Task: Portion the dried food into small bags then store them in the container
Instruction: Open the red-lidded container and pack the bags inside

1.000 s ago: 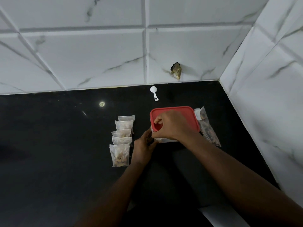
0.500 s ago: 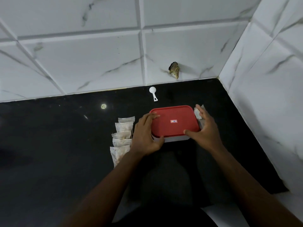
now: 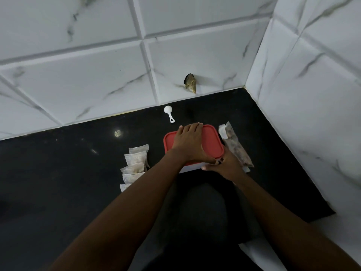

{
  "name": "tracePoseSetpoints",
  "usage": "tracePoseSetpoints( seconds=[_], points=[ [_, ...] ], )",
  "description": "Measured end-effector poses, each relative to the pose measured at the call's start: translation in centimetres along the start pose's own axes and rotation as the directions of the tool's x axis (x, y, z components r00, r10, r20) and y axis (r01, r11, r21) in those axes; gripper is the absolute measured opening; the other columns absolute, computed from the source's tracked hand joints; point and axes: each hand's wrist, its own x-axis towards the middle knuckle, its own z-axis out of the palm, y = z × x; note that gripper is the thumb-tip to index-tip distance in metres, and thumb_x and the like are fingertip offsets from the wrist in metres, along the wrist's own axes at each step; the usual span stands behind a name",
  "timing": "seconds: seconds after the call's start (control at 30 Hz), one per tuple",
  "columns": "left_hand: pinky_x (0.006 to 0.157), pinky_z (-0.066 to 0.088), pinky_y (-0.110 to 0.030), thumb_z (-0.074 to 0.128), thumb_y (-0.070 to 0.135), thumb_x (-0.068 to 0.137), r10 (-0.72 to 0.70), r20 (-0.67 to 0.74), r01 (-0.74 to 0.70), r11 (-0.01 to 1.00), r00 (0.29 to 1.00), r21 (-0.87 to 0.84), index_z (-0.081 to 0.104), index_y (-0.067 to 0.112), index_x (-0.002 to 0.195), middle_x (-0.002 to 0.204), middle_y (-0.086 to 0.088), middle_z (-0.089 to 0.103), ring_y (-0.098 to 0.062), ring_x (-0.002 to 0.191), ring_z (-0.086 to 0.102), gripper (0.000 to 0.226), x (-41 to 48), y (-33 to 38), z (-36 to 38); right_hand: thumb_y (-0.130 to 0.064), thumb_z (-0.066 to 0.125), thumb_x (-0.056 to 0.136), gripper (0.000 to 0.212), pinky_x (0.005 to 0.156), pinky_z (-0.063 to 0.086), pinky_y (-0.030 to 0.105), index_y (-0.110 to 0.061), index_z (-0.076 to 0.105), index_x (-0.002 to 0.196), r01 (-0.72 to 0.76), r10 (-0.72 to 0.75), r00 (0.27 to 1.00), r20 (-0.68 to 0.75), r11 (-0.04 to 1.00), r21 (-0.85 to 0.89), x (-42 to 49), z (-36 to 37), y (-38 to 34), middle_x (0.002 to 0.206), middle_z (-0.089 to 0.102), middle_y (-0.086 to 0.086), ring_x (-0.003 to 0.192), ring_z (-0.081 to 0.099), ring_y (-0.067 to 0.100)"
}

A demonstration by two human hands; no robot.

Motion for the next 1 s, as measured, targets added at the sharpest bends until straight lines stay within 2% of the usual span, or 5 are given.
tracePoseSetpoints(
  seconds=[0.2, 0.3, 0.43, 0.57, 1.0],
  points=[
    [0.126, 0.01, -0.062, 0.069, 0.092, 0.055, -0.082, 0.04, 0.077, 0.991, 0.996, 0.112, 0.015, 0.005, 0.161, 0.163, -0.013, 0.027, -0.037, 0.15, 0.028, 0.148, 1.1, 2.3, 0.0, -0.05, 0.09, 0.054, 0.062, 0.071, 0.046, -0.001, -0.048, 0.054, 0.105, -0.047, 0.031, 0.997, 0.077, 0.976, 0.212, -2.3, -0.8, -1.0, 0.094, 0.063, -0.034, 0.089, 0.061, -0.022],
    [0.124, 0.016, -0.063, 0.066, 0.094, 0.054, -0.089, 0.045, 0.083, 0.99, 0.995, 0.115, 0.017, 0.005, 0.161, 0.161, -0.014, 0.03, -0.038, 0.148, 0.031, 0.148, 1.3, 2.3, 0.0, -0.034, 0.073, 0.091, 0.033, 0.083, 0.049, 0.008, -0.037, 0.052, 0.116, -0.083, 0.078, 0.971, -0.225, 0.996, -0.013, -1.1, 0.4, 3.5, 0.1, 0.071, -0.026, 0.094, 0.065, -0.014],
    [0.122, 0.025, -0.058, 0.067, 0.094, 0.055, -0.083, 0.097, 0.076, 0.995, 0.992, 0.07, 0.022, 0.009, 0.161, 0.161, -0.012, 0.033, -0.036, 0.147, 0.035, 0.143, 1.6, 1.9, -1.1, 0.002, 0.016, 0.107, 0.035, 0.092, 0.048, 0.025, -0.011, 0.047, 0.115, -0.767, 0.294, 0.531, -0.795, 0.564, -0.304, 5.5, 6.8, 2.5, 0.097, 0.079, -0.006, 0.09, 0.073, 0.003],
    [0.113, 0.038, -0.052, 0.069, 0.089, 0.062, -0.087, 0.172, 0.087, 0.996, 0.981, 0.008, 0.032, 0.017, 0.158, 0.155, -0.006, 0.042, -0.03, 0.14, 0.044, 0.125, 2.2, 1.3, -2.9, -0.024, 0.084, 0.081, 0.04, 0.086, 0.052, 0.014, -0.035, 0.06, 0.112, -0.079, 0.082, 0.996, -0.037, 0.993, 0.087, -1.7, -0.5, 1.4, 0.101, 0.071, -0.021, 0.091, 0.066, -0.009],
    [0.101, 0.047, -0.042, 0.073, 0.069, 0.079, -0.018, 0.402, 0.141, 0.951, 0.915, -0.277, 0.035, 0.025, 0.157, 0.151, -0.006, 0.049, -0.027, 0.126, 0.054, 0.098, 4.1, -0.8, -6.6, -0.032, 0.09, 0.071, 0.085, 0.102, 0.043, 0.034, -0.017, 0.049, 0.143, -0.189, 0.192, 0.981, -0.041, 0.98, 0.069, -1.2, -0.7, -1.1, 0.142, 0.058, 0.008, 0.131, 0.055, 0.023]
  ],
)
